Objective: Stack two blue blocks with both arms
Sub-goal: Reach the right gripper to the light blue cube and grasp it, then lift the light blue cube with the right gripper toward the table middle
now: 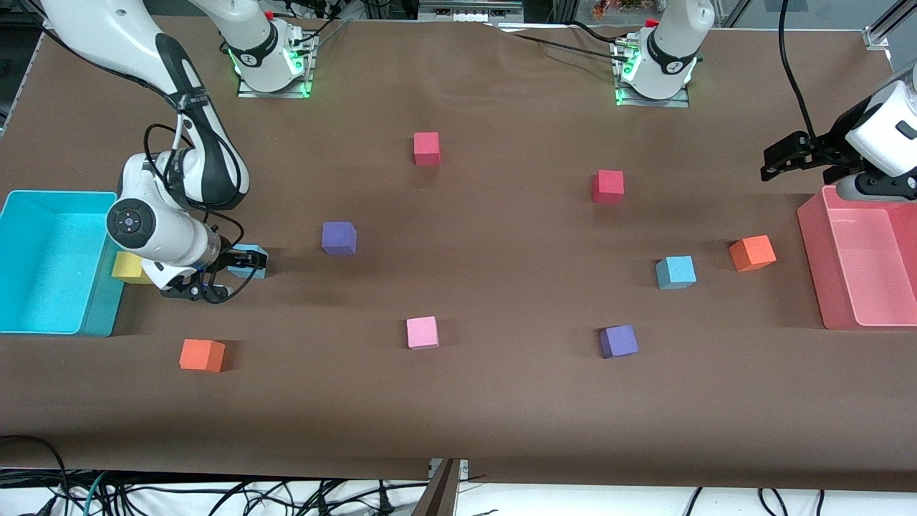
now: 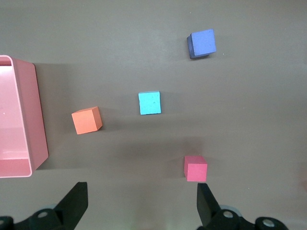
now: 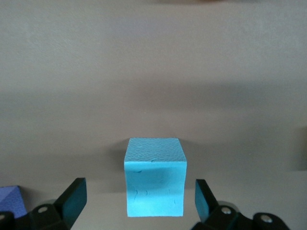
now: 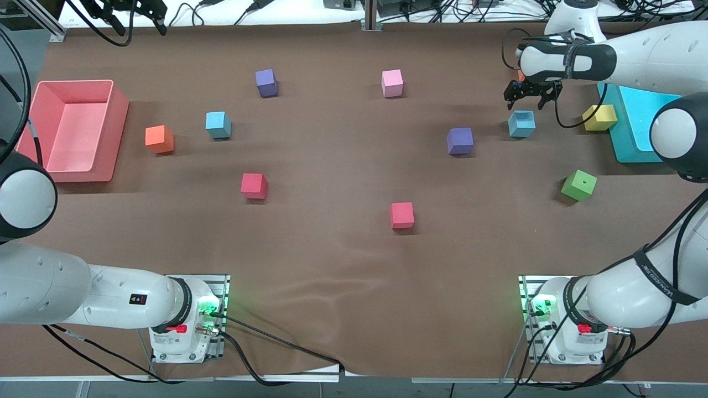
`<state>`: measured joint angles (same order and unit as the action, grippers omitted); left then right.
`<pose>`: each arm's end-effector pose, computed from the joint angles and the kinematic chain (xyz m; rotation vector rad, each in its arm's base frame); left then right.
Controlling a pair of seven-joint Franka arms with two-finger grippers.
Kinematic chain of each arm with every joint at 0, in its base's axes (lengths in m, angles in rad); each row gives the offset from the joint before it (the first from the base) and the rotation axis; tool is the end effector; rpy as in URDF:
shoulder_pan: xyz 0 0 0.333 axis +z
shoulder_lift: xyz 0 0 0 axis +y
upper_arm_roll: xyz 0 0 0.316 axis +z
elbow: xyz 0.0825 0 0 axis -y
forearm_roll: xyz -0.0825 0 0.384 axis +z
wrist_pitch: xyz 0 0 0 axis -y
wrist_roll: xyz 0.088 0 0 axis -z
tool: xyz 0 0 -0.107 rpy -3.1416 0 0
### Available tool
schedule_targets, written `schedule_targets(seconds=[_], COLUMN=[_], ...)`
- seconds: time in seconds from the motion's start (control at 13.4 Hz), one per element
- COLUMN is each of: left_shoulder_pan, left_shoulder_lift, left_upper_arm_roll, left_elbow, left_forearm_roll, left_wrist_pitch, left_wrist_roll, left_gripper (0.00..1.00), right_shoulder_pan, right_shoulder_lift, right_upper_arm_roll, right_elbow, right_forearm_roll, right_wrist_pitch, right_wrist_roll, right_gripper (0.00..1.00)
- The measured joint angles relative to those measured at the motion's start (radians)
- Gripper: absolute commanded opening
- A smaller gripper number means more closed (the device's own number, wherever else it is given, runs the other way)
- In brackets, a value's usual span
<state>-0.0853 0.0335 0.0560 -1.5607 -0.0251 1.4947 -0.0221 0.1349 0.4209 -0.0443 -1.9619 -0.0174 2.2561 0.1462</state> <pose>0.5554 -0.0197 0.6044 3.1170 -0.0122 -0.1560 0.5998 0.0548 0.2488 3.0894 -0.0634 -0.1885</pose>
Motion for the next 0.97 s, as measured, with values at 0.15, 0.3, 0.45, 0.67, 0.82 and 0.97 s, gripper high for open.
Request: schedule_targets(seconds=[0.15, 0.3, 0.45, 0.67, 0.82, 0.97], left_shoulder_pan=[0.0, 0.0, 0.0, 0.0, 0.0, 0.0], left_shoulder_lift=[0.0, 0.0, 0.0, 0.0, 0.001, 0.004], left_upper_arm_roll=[0.0, 0.0, 0.0, 0.0, 0.0, 0.0], left_elbow=[0.0, 0.0, 0.0, 0.0, 0.0, 0.0], left_forearm_roll=[0.0, 0.0, 0.0, 0.0, 0.0, 0.0], left_wrist_pitch=[0.0, 0.0, 0.0, 0.0, 0.0, 0.002], left_wrist_roll=[0.0, 0.0, 0.0, 0.0, 0.0, 0.0], left_gripper=[1.0, 1.0, 1.0, 1.0, 1.0, 1.0], right_shoulder_pan=[-0.003, -0.007, -0.009, -0.009, -0.009, -0.009], right_shoulder_lift=[0.008, 0.022, 0.041, 0.06, 0.063, 0.067], right_upper_arm_roll=[-0.004, -0.008, -0.009, -0.009, -0.009, -0.008], right_elbow=[-0.007, -0.014, -0.015, -0.015, -0.015, -0.015], right_forearm_roll=[0.0, 0.0, 0.0, 0.0, 0.0, 0.0], right_wrist_pitch=[0.013, 0.027, 0.043, 0.054, 0.055, 0.054], right_wrist_roll=[0.0, 0.0, 0.0, 0.0, 0.0, -0.005], right_gripper=[1.0, 1.0, 1.0, 0.98, 0.43, 0.0])
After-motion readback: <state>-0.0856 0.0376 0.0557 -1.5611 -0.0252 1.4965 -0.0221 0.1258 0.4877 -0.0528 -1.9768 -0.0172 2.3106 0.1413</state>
